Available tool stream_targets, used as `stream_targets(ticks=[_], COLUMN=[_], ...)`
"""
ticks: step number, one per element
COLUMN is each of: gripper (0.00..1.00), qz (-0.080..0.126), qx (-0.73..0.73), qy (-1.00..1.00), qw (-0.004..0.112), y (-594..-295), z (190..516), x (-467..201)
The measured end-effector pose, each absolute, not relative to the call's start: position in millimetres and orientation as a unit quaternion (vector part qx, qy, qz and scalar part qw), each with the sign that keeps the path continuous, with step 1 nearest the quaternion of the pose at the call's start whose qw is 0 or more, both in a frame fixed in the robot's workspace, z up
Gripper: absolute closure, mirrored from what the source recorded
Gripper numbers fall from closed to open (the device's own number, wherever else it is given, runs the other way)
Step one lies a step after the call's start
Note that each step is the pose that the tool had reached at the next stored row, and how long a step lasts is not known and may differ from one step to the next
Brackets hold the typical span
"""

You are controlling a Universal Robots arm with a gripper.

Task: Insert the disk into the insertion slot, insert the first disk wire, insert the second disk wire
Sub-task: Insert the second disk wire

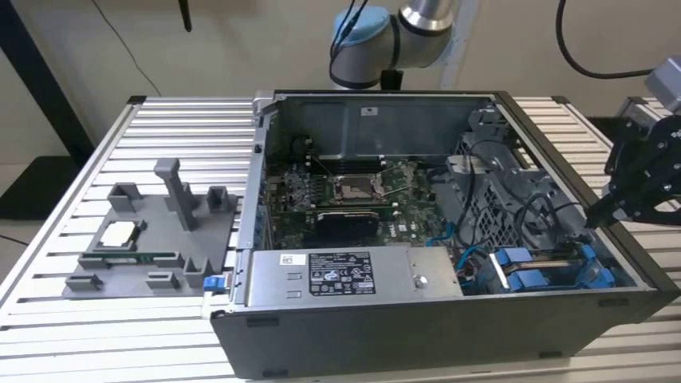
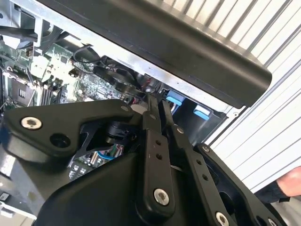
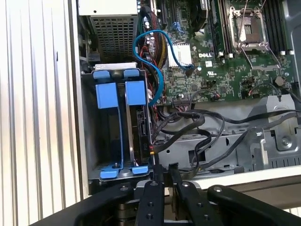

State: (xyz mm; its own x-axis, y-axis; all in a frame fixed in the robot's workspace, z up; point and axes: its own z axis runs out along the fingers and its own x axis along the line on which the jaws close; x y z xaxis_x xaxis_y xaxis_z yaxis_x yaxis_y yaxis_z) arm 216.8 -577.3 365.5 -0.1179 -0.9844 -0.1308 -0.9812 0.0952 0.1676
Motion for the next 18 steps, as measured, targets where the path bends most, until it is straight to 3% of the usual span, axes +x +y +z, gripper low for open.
stream_targets(ticks=[18], gripper=[0.84], qz=[-0.102], qx=[0.665], qy=[-0.74], qw=[0.003], y=[-571], z=[378], x=[177])
